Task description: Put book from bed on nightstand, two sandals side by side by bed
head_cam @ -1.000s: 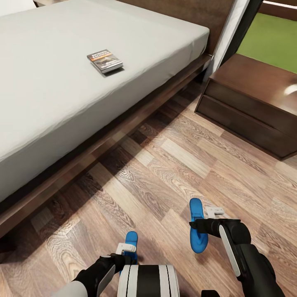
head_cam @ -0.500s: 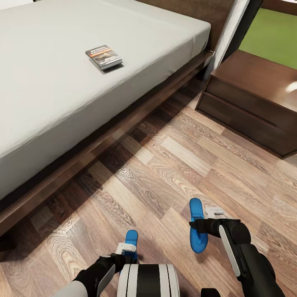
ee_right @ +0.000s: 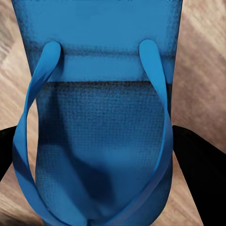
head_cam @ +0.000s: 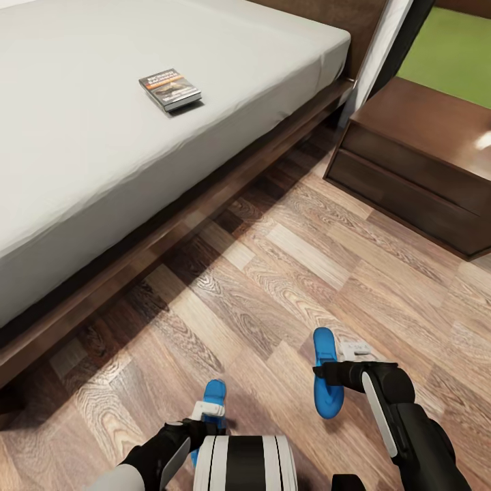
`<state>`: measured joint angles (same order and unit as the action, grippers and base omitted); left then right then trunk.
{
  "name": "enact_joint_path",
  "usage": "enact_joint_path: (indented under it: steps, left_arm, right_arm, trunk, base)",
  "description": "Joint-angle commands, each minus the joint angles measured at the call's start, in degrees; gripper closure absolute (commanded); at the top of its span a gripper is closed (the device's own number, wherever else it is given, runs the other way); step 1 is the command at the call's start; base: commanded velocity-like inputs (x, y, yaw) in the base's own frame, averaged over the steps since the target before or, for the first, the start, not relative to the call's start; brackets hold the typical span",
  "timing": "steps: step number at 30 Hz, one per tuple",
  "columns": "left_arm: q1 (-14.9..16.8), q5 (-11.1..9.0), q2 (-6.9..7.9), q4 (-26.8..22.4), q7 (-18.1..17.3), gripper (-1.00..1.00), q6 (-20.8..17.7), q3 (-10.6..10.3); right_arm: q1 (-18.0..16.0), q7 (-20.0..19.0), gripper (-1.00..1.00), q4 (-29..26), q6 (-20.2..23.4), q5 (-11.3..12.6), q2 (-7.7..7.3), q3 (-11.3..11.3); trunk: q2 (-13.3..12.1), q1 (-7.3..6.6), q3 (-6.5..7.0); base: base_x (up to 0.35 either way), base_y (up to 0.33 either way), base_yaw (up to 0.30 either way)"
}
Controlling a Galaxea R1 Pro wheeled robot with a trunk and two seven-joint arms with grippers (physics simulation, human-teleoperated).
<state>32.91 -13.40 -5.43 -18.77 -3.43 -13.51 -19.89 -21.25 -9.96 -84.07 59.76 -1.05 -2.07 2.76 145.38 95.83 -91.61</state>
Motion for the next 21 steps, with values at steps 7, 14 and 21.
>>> enact_joint_path:
  steps: [7,14,21]
  left_arm:
    - [0.01,-0.75,0.06,-0.12,0.0,1.0,-0.29,-0.35]
    - [0.04,-0.75,0.07,-0.13,0.0,1.0,-0.29,-0.35]
    - [0.03,-0.75,0.07,-0.13,0.0,1.0,-0.29,-0.34]
  right_arm:
    - [-0.02,-0.24,1.0,-0.05,0.24,-0.09,-0.01,0.05]
    - [-0.02,-0.24,1.0,-0.05,0.24,-0.09,-0.03,0.05]
    - [-0.02,-0.24,1.0,-0.05,0.24,-0.09,-0.02,0.05]
  trunk:
    - [0.01,-0.01,-0.03]
    - [0.01,-0.01,-0.03]
    - [0.01,-0.01,-0.03]
  base:
    - [0.0,0.0,0.0]
    - [0.0,0.0,0.0]
    - [0.0,0.0,0.0]
